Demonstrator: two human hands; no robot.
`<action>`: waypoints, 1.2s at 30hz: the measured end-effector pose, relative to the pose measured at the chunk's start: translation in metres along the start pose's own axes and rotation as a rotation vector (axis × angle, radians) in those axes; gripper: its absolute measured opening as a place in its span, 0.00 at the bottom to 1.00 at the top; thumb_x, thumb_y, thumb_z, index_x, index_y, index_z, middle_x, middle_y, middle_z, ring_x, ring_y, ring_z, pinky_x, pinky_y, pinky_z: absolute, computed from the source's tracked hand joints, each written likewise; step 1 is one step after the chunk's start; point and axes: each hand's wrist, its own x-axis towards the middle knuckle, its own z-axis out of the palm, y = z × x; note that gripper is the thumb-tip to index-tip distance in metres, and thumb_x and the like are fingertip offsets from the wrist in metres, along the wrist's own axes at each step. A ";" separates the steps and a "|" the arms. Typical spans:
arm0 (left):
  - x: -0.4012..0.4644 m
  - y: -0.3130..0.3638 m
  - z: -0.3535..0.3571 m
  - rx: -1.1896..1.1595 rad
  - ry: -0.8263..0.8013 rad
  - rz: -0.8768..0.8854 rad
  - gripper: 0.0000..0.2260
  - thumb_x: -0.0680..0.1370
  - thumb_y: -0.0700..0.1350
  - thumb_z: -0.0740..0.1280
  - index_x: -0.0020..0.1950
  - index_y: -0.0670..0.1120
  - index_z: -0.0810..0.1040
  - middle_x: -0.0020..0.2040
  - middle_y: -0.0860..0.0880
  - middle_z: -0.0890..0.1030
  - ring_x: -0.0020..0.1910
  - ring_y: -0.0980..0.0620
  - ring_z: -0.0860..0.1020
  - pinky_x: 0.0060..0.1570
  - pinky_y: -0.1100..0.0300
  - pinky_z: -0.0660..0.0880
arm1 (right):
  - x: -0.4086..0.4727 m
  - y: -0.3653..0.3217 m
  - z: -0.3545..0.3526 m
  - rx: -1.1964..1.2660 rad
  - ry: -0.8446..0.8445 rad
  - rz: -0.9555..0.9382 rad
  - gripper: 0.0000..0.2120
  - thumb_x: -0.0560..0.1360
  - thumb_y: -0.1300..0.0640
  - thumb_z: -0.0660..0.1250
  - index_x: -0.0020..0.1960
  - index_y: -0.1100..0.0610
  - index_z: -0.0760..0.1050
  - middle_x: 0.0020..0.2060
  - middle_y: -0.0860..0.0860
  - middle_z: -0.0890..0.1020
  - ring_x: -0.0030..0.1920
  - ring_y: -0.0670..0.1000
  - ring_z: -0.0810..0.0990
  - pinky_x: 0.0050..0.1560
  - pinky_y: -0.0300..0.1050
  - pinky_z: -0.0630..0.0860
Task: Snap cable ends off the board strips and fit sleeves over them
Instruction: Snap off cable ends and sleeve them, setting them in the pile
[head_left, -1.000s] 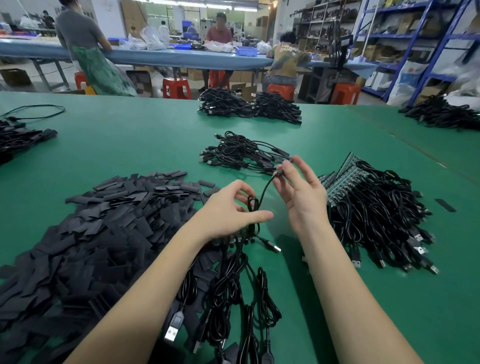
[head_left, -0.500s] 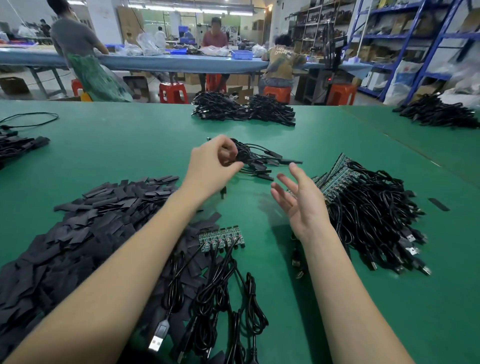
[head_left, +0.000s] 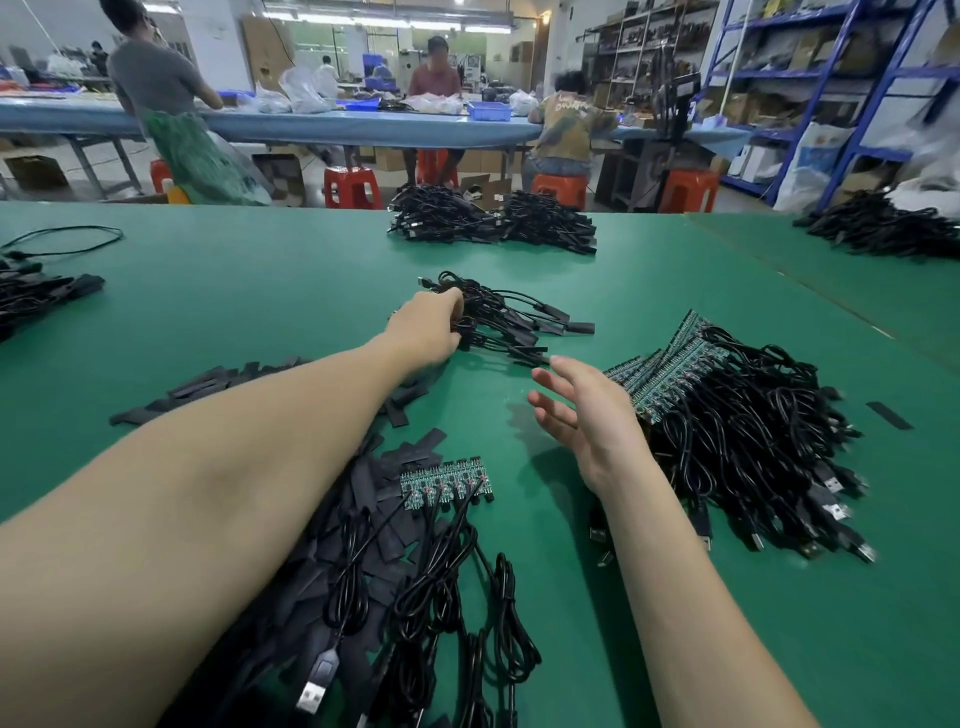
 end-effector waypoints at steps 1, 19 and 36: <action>-0.003 0.000 0.000 -0.037 0.001 -0.006 0.12 0.79 0.42 0.67 0.61 0.45 0.72 0.51 0.43 0.80 0.51 0.41 0.78 0.52 0.47 0.77 | -0.001 0.000 0.001 -0.018 -0.005 -0.003 0.09 0.79 0.56 0.70 0.57 0.56 0.78 0.50 0.53 0.87 0.38 0.50 0.85 0.38 0.40 0.83; -0.145 0.012 -0.003 -0.666 -0.019 -0.071 0.02 0.76 0.50 0.73 0.45 0.54 0.82 0.43 0.55 0.83 0.35 0.64 0.77 0.43 0.66 0.73 | -0.015 0.002 0.017 -1.313 -0.512 -0.107 0.08 0.71 0.48 0.78 0.48 0.49 0.84 0.40 0.44 0.85 0.39 0.43 0.80 0.43 0.37 0.74; -0.155 0.005 -0.024 -1.256 -0.346 -0.094 0.08 0.66 0.48 0.78 0.42 0.48 0.86 0.43 0.49 0.86 0.41 0.59 0.80 0.43 0.71 0.73 | -0.022 -0.001 0.013 -0.221 -0.546 0.330 0.13 0.65 0.64 0.75 0.49 0.62 0.80 0.34 0.50 0.82 0.31 0.43 0.79 0.33 0.34 0.79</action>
